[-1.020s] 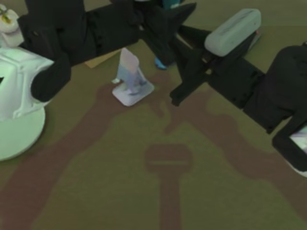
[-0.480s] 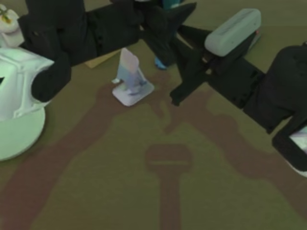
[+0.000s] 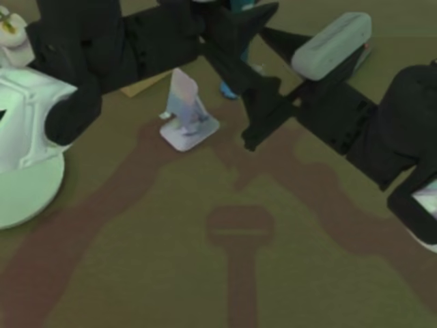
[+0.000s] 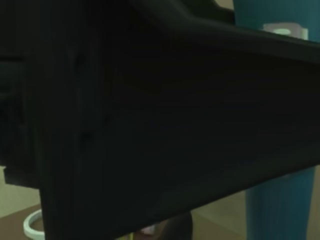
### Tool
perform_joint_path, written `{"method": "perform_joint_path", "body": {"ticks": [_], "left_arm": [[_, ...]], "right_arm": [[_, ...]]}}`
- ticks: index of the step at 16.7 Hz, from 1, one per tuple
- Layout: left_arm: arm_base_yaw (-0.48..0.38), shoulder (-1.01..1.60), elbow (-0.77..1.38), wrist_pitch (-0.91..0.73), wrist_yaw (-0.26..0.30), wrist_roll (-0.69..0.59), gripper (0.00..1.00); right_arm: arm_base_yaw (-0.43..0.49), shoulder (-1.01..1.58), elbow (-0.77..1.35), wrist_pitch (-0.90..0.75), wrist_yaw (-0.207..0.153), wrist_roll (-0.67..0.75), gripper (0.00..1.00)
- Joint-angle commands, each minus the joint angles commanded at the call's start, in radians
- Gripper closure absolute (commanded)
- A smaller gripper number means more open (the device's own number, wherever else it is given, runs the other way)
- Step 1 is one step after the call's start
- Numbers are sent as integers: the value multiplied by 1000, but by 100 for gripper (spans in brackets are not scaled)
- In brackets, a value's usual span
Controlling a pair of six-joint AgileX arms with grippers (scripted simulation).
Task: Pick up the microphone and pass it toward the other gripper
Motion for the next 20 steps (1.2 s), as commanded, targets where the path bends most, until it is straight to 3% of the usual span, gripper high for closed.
{"method": "perform_joint_path", "body": {"ticks": [2, 11, 20], "left_arm": [[0, 0, 0, 0, 0, 0, 100], [2, -5, 3, -1, -1, 3, 100], [162, -83, -70, -12, 136, 9, 100]], "right_arm": [[0, 0, 0, 0, 0, 0, 0], [-3, 2, -6, -1, 2, -2, 0], [-37, -245, -268, 17, -45, 3, 0]]}}
